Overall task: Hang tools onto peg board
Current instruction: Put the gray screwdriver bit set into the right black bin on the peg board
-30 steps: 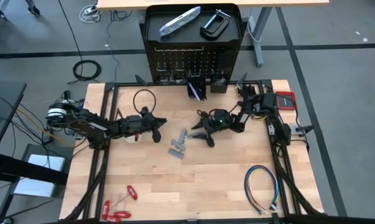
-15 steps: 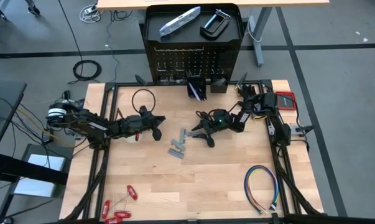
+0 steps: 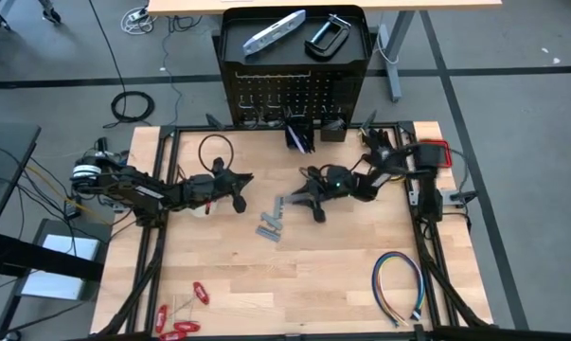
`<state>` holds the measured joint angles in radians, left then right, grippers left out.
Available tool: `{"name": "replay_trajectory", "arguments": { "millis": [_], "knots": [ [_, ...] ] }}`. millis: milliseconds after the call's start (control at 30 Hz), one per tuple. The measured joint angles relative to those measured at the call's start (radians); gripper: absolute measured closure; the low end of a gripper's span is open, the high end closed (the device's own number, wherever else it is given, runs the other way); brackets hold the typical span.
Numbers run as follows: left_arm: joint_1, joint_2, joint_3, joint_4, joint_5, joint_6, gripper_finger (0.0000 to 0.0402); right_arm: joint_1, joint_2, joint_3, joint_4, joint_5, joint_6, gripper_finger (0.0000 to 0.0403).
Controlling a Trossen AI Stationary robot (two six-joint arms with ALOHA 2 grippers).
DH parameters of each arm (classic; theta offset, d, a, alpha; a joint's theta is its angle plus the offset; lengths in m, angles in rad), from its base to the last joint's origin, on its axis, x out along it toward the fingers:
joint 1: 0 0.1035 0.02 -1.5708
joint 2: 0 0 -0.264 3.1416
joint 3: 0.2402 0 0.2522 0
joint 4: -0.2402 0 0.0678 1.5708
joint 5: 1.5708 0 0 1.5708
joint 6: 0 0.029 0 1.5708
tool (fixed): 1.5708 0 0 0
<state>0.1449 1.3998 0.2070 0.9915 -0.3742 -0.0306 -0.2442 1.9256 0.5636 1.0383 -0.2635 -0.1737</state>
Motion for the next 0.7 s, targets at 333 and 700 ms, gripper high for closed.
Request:
{"name": "replay_trajectory", "arguments": {
  "millis": [333,700],
  "knots": [
    [0.048,0.0,0.0,0.0,-0.021,0.08,0.0367,-0.054,-0.591,0.04,-0.734,0.354,-0.125,0.0265],
    [0.052,0.0,0.001,-0.037,-0.017,0.069,0.0367,-0.296,-0.73,0.189,-1.044,0.599,-0.196,0.0265]
  ]
}}
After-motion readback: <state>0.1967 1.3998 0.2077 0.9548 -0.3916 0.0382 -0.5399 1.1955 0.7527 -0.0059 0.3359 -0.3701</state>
